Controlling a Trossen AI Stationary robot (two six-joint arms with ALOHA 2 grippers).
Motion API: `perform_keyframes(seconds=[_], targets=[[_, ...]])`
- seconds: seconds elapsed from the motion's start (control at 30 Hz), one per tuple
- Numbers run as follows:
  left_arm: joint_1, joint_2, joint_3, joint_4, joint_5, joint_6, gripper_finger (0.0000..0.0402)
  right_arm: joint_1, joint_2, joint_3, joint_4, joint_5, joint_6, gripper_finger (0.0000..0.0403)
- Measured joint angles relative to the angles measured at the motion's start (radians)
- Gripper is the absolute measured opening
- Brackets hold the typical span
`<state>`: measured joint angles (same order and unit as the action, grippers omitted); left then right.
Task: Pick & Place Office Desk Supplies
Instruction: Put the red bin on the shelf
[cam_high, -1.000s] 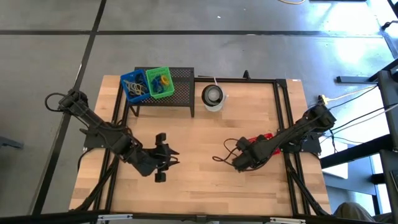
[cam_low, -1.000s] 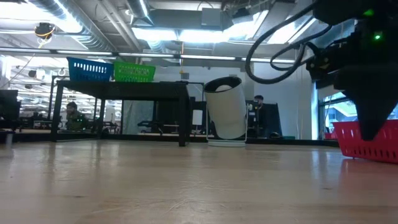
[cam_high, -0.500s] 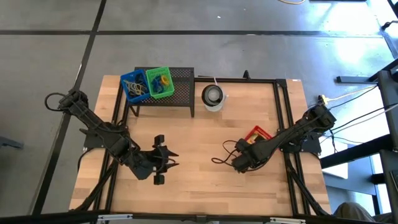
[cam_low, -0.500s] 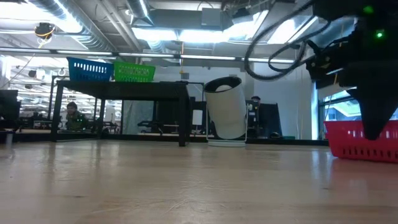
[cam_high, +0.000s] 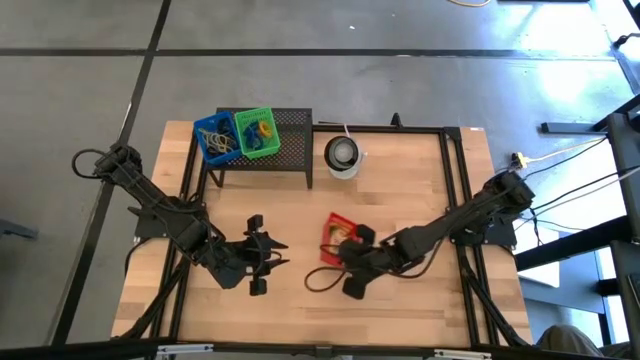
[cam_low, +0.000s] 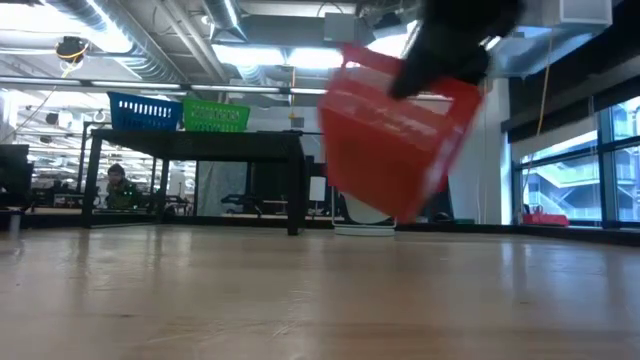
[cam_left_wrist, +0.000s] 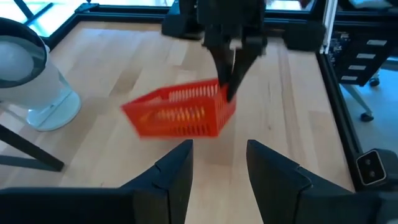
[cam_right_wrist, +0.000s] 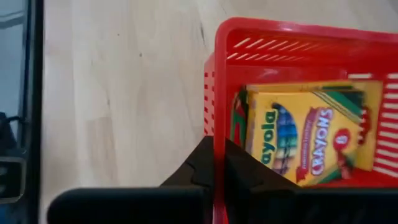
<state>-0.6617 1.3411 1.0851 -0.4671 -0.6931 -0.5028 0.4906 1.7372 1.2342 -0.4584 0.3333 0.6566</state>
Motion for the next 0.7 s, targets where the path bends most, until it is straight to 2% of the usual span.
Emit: perform_keyframes(seconds=[0.33,0.47,0.7], targets=[[-0.003,0.000,0.000,0.000,0.004,-0.030,0.0143,-0.070,0.273,0.218,0.009,-0.035,-0.295,0.0018],[-0.017,0.000,0.000,0.000,0.006,-0.030,0.0143,-0.106,0.333,0.257,0.009,-0.061,-0.305,0.0019],[-0.051,0.000,0.000,0.000,0.005,-0.027,0.0143,-0.138,0.333,0.258,-0.003,-0.062,-0.275,0.0043]])
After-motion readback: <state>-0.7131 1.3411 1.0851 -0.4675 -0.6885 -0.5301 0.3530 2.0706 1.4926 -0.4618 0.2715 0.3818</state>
